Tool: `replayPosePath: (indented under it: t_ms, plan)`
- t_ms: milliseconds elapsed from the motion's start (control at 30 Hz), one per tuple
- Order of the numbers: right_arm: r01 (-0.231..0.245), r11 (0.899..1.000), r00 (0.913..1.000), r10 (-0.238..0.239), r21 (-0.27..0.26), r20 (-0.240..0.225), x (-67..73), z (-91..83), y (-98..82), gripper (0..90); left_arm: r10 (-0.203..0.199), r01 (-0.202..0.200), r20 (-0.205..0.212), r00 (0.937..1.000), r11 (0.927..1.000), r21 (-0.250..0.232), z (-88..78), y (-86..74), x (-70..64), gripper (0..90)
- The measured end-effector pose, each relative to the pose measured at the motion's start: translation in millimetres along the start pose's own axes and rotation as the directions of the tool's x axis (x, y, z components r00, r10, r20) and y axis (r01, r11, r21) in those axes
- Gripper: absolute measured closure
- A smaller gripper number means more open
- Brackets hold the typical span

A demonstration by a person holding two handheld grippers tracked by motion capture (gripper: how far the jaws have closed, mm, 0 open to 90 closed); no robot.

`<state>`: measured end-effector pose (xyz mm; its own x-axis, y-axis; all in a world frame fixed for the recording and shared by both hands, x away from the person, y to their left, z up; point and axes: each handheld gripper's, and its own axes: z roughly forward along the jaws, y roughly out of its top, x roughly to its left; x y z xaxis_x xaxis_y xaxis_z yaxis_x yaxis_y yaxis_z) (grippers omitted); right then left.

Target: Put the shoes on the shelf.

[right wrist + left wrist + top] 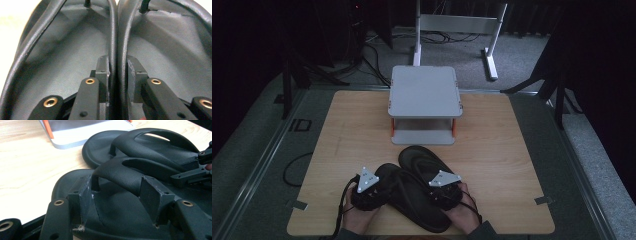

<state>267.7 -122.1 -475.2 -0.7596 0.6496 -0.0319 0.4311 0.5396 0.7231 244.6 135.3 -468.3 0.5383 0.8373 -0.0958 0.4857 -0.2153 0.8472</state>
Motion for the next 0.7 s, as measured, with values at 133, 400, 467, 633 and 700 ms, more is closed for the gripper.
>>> replayPosePath:
  t_ms: [133, 400, 467, 633, 700]
  plan:
    - [-0.003, 1.000, 1.0000, 0.003, -0.007, -0.001, 0.5, -0.6, -1.3, 62.6, -0.002, 0.002, 0.000, 1.0000, 1.0000, -0.002, -0.5, 0.2, 0.3, 43.0]
    - [-0.021, 0.999, 0.9990, 0.023, -0.027, 0.040, 10.8, -6.2, -10.9, 53.2, -0.006, 0.006, 0.000, 1.0000, 1.0000, -0.002, -0.3, -0.3, 1.2, 43.0]
    - [-0.025, 0.999, 0.9979, 0.027, -0.036, 0.059, 13.8, -4.4, -11.4, 52.1, -0.008, 0.008, 0.003, 1.0000, 1.0000, -0.001, 0.6, -0.4, 0.7, 43.0]
    - [-0.040, 0.998, 0.9968, 0.044, -0.056, 0.067, 13.4, 0.9, -9.0, 60.1, -0.011, 0.011, 0.005, 0.9999, 0.9999, -0.004, 0.4, -0.4, 0.9, 43.1]
    - [-0.051, 0.997, 0.9964, 0.055, -0.060, 0.065, 10.5, 1.2, -8.3, 65.5, -0.012, 0.012, 0.006, 0.9999, 0.9999, -0.005, 0.4, -0.4, 1.7, 43.1]
